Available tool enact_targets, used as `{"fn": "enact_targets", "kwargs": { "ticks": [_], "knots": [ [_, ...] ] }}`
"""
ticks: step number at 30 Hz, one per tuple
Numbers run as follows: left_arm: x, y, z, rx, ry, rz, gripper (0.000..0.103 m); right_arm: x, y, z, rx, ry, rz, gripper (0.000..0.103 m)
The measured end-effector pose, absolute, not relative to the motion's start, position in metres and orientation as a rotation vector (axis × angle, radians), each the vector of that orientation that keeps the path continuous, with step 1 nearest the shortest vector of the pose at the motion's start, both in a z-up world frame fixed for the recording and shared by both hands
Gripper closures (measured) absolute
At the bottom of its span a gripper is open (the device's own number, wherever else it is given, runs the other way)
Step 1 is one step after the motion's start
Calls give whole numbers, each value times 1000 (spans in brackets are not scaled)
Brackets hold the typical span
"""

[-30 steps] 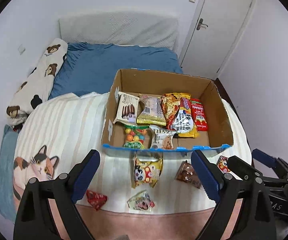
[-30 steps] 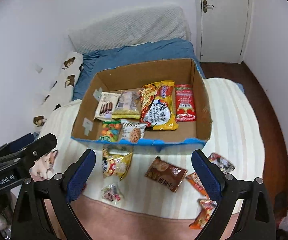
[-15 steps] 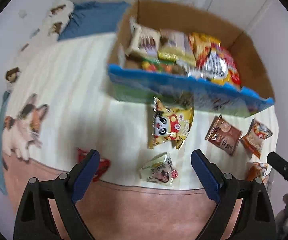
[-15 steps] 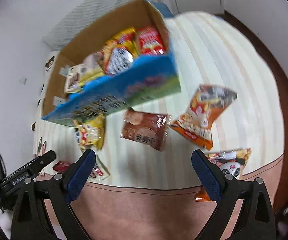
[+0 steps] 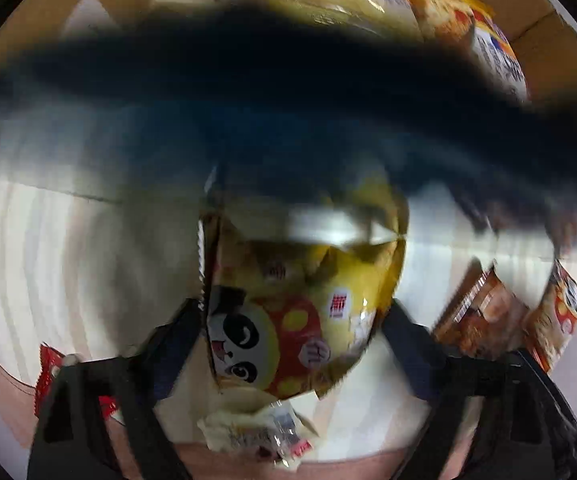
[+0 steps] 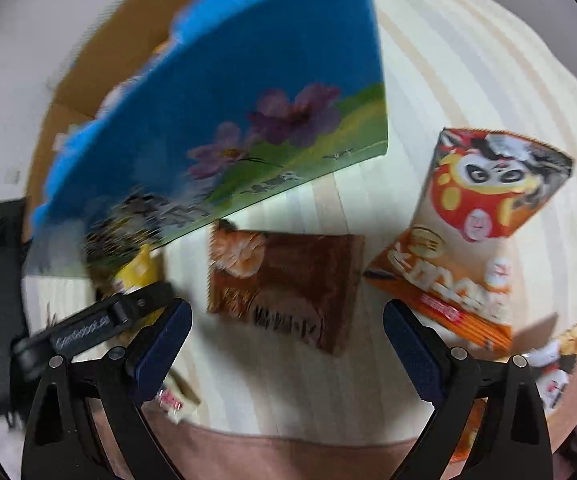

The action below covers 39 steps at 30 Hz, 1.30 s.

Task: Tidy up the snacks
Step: 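Grasp the yellow panda chips bag with the left tool while the right tool grasps the brown cookie pack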

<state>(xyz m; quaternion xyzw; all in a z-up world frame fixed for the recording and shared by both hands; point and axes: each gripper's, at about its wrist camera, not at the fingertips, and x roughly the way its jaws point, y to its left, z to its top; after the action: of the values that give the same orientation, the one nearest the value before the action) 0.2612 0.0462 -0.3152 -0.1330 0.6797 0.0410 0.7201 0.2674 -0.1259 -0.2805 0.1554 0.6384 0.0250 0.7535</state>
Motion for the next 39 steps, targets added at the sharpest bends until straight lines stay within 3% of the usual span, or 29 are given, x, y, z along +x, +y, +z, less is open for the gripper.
{"fn": "enact_targets", "kwargs": {
  "ticks": [7, 16, 22, 25, 28, 34, 39],
  "knots": [
    [237, 57, -312, -278, 1489, 130, 37, 280, -98, -304, 280, 1380, -62, 4],
    [194, 62, -303, -290, 1494, 132, 37, 238, -78, -298, 41, 1342, 66, 32],
    [149, 66, -291, -257, 1489, 131, 37, 178, -79, -296, -32, 1371, 162, 34],
    [126, 67, -291, -267, 1505, 134, 37, 144, -67, -301, -199, 1412, 268, 33],
    [104, 71, -296, -294, 1526, 137, 37, 121, -66, -305, -270, 1479, 302, 6],
    [77, 76, -306, -358, 1555, 132, 37, 106, -116, -283, 185, 1500, 190, 6],
    [59, 88, -316, -396, 1580, 127, 37, 100, -153, -312, 679, 1600, 66, 6]
  ]
}}
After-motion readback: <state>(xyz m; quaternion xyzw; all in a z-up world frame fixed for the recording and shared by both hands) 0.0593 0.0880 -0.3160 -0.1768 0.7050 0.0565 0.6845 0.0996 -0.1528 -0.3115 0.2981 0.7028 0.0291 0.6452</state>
